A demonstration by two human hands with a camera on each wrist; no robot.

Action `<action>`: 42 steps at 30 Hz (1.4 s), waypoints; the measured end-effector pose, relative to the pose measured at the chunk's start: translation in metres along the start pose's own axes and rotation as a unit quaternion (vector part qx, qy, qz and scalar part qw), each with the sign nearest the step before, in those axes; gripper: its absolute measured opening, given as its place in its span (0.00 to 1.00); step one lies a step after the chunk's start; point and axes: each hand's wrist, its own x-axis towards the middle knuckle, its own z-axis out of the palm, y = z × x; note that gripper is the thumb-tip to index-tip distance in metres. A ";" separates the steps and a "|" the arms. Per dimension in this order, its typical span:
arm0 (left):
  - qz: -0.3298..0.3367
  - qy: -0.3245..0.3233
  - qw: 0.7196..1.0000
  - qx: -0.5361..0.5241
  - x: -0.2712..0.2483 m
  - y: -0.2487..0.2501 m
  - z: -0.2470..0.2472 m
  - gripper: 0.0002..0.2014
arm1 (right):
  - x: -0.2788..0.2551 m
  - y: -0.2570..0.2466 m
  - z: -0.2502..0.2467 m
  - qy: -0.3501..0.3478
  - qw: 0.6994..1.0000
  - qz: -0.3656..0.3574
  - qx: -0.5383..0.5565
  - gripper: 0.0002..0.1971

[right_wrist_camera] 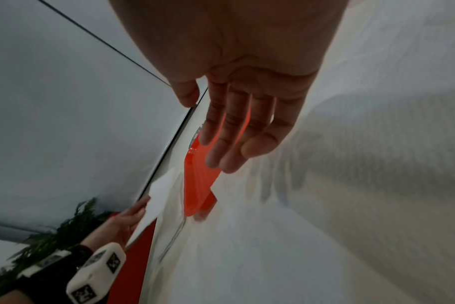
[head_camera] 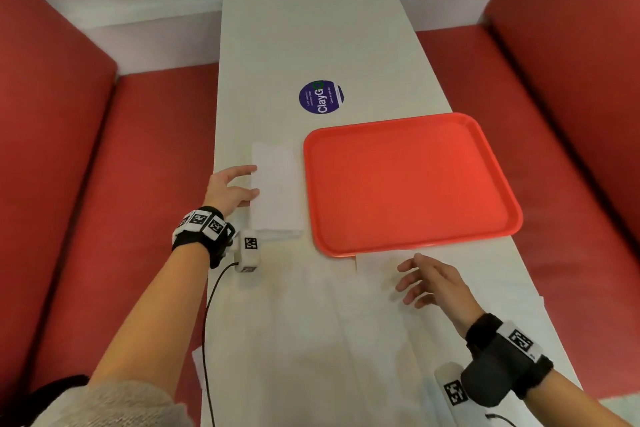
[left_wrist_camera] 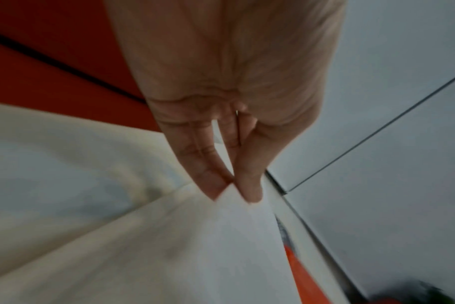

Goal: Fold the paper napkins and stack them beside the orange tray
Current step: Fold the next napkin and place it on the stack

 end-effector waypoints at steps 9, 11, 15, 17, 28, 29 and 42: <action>-0.042 0.048 0.998 0.014 0.016 -0.029 0.006 0.24 | 0.007 -0.004 -0.008 0.022 1.000 -0.010 0.009 0.22; -0.055 0.040 0.998 0.009 0.014 -0.029 0.006 0.24 | 0.007 -0.006 -0.010 0.028 0.999 -0.015 0.012 0.21; -0.050 0.038 0.995 0.077 0.008 -0.024 0.003 0.23 | 0.002 -0.011 -0.023 0.045 0.998 -0.030 0.027 0.21; -0.015 0.062 0.984 0.167 -0.004 -0.020 0.010 0.21 | -0.002 -0.011 -0.036 0.063 0.997 -0.039 0.029 0.21; 0.127 -0.038 0.988 0.083 -0.148 -0.017 0.144 0.10 | -0.030 0.040 -0.079 0.118 0.983 -0.028 -0.136 0.03; 0.138 -0.075 0.982 0.107 -0.160 -0.021 0.157 0.09 | -0.033 0.048 -0.078 0.112 0.979 -0.027 -0.171 0.04; 0.143 -0.151 0.833 0.513 -0.209 -0.051 0.203 0.39 | -0.044 0.081 -0.057 0.081 0.938 -0.071 -0.331 0.43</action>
